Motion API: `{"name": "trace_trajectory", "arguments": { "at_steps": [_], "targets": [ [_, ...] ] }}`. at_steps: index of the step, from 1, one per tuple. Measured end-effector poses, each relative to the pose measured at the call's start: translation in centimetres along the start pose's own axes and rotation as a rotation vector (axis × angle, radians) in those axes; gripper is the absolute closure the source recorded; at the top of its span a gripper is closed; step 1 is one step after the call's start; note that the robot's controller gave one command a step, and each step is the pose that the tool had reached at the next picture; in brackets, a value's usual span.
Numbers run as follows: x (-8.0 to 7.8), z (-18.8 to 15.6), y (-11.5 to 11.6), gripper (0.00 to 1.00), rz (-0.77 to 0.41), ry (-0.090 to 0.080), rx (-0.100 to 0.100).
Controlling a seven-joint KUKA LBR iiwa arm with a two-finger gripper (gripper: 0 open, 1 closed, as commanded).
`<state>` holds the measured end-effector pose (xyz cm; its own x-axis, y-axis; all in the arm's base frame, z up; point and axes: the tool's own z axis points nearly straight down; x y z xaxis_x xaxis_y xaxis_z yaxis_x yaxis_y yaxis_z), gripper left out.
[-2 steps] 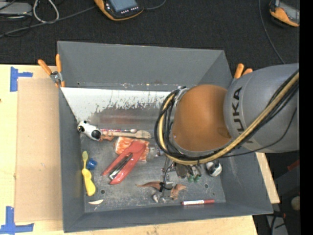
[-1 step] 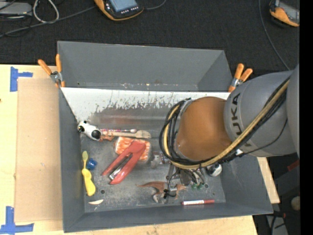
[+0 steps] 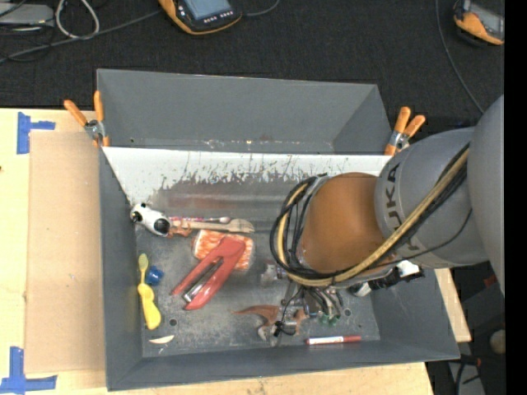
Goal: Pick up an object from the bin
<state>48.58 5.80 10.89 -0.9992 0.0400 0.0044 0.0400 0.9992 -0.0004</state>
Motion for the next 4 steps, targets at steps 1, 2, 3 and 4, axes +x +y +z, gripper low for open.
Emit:
{"name": "trace_trajectory", "arguments": {
  "at_steps": [1,2,3,4],
  "targets": [
    [0.0,1.8,-1.4,0.00,-0.271,0.002,-0.001],
    [0.5,4.0,-2.3,1.00,-0.191,0.001,-0.001],
    [0.5,4.0,-2.3,1.00,-0.190,0.001,-0.002],
    [-0.2,-2.2,-1.4,1.00,-0.183,0.008,-0.001]
  ]
}}
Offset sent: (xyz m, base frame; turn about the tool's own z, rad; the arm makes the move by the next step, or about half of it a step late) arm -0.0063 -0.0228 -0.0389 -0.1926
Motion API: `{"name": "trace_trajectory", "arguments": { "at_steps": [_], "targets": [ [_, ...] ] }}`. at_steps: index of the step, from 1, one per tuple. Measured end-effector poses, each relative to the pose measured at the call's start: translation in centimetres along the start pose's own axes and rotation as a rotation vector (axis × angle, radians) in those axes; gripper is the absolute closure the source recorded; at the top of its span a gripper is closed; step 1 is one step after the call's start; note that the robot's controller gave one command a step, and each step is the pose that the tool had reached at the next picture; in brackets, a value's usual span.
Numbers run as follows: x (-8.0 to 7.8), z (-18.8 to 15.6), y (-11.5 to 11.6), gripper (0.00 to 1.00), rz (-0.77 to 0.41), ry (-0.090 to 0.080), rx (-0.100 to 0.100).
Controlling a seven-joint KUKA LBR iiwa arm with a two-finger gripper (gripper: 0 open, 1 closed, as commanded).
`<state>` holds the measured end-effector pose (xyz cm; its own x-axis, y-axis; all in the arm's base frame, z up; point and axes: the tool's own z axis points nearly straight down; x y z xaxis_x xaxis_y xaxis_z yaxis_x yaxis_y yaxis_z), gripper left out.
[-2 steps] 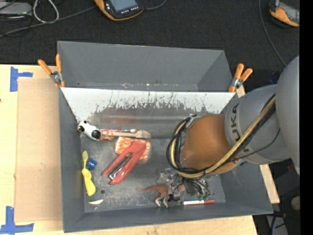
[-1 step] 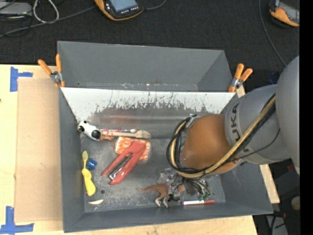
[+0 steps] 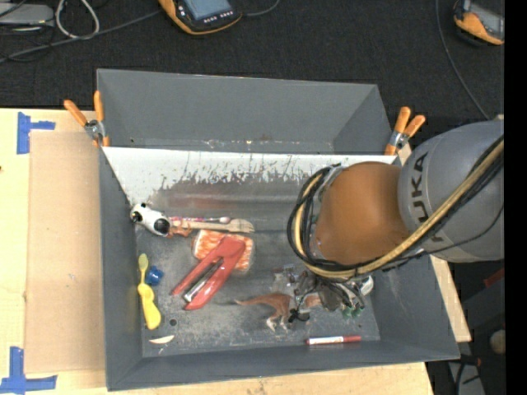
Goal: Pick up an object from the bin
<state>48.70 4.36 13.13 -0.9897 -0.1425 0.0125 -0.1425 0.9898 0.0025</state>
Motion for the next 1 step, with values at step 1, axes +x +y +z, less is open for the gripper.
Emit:
{"name": "trace_trajectory", "arguments": {
  "at_steps": [1],
  "targets": [
    [0.62,-7.55,-0.39,1.00,0.001,0.006,0.000]
  ]
}}
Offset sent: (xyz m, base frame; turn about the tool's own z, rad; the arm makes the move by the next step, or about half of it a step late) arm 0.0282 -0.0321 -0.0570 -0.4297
